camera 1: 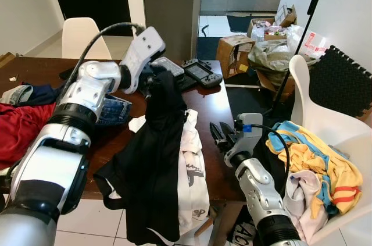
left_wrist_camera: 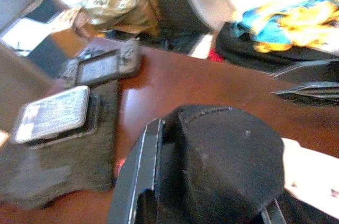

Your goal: Hang hanger

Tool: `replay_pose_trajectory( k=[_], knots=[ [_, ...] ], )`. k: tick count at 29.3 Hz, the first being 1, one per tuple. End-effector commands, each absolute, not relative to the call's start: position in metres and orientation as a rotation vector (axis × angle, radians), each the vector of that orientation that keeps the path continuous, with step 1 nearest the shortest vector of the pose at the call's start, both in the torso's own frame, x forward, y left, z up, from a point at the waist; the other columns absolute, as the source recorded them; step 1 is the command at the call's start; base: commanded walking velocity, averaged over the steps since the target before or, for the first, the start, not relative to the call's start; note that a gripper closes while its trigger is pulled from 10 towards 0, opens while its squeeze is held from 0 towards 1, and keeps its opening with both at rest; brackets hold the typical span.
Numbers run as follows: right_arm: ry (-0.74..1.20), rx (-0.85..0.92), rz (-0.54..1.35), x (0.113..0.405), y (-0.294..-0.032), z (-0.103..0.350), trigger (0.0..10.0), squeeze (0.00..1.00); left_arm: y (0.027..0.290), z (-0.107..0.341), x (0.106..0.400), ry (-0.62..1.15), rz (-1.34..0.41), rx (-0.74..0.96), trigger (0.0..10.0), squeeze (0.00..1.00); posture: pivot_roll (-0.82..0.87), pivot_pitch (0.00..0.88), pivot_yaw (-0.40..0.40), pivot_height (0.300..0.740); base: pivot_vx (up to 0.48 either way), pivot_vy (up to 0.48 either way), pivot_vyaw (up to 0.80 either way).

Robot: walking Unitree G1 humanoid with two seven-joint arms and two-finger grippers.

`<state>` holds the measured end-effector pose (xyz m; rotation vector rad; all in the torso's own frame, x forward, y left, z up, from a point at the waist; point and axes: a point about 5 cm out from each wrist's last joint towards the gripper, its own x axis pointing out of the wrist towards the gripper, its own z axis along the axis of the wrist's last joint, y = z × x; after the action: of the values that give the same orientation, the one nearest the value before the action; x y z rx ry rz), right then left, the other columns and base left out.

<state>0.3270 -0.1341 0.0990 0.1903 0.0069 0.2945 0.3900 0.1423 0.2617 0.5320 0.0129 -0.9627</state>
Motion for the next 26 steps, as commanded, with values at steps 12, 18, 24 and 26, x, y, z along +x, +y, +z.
replay_pose_trajectory(
  k=[12, 18, 24, 26],
  knots=[
    [0.018, 0.176, 0.329, 0.332, -0.127, 0.101, 10.0, 0.0, 0.152, 0.274, 0.311, -0.034, -1.156, 0.441, 10.0, 0.62, 0.07, 0.0, -0.062, 0.74, 0.0, 0.0, 0.0],
    [0.021, 0.18, 0.325, 0.335, -0.125, 0.101, 10.0, 0.0, 0.158, 0.271, 0.298, -0.032, -1.145, 0.363, 10.0, 1.0, 0.08, 0.0, -0.059, 0.74, 0.0, 0.0, 0.0],
    [0.016, 0.19, 0.335, 0.342, -0.118, 0.107, 10.0, 0.0, 0.196, 0.259, 0.32, 0.067, -0.708, 0.46, 10.0, 0.0, 0.08, 0.0, -0.067, 0.74, 0.0, 0.0, 0.0],
    [0.017, 0.189, 0.34, 0.343, -0.118, 0.107, 10.0, 0.0, 0.205, 0.253, 0.321, 0.14, -0.639, 0.493, 10.0, 0.0, 0.08, 0.0, -0.07, 0.74, 0.0, 0.0, 0.0]
  ],
)
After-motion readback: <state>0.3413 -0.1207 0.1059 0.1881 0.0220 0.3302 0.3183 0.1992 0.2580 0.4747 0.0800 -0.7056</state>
